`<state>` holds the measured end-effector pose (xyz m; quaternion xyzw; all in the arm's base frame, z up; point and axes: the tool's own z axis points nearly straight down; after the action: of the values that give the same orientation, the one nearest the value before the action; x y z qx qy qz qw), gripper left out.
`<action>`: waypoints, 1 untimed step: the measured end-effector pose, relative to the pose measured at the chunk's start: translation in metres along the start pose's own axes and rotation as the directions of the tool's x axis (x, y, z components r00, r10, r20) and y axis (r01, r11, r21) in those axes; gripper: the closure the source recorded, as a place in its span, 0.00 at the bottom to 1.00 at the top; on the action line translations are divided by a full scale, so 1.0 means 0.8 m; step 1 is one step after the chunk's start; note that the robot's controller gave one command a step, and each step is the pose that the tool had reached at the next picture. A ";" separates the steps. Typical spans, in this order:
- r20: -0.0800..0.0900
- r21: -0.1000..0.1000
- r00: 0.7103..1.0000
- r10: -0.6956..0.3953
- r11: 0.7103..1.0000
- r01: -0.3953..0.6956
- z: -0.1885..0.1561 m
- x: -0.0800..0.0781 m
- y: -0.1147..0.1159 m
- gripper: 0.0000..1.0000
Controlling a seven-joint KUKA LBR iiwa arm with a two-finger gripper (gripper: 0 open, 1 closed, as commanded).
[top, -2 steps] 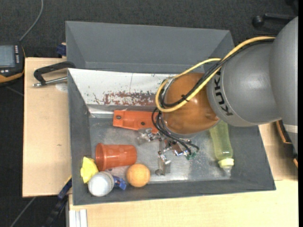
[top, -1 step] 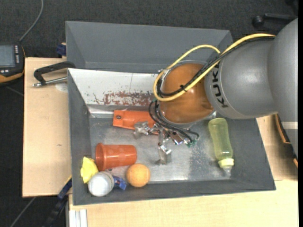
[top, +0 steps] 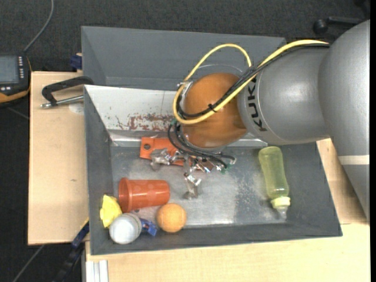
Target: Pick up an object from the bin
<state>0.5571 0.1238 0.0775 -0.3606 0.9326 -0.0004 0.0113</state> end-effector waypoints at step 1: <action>0.002 -0.005 0.990 0.144 0.990 -0.144 0.006 -0.041 0.004 0.00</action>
Offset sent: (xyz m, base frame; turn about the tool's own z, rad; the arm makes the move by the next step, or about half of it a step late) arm 0.0216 0.0120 -0.0069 -0.0089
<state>0.5790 0.1484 0.0737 -0.2926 0.9562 0.0029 0.0113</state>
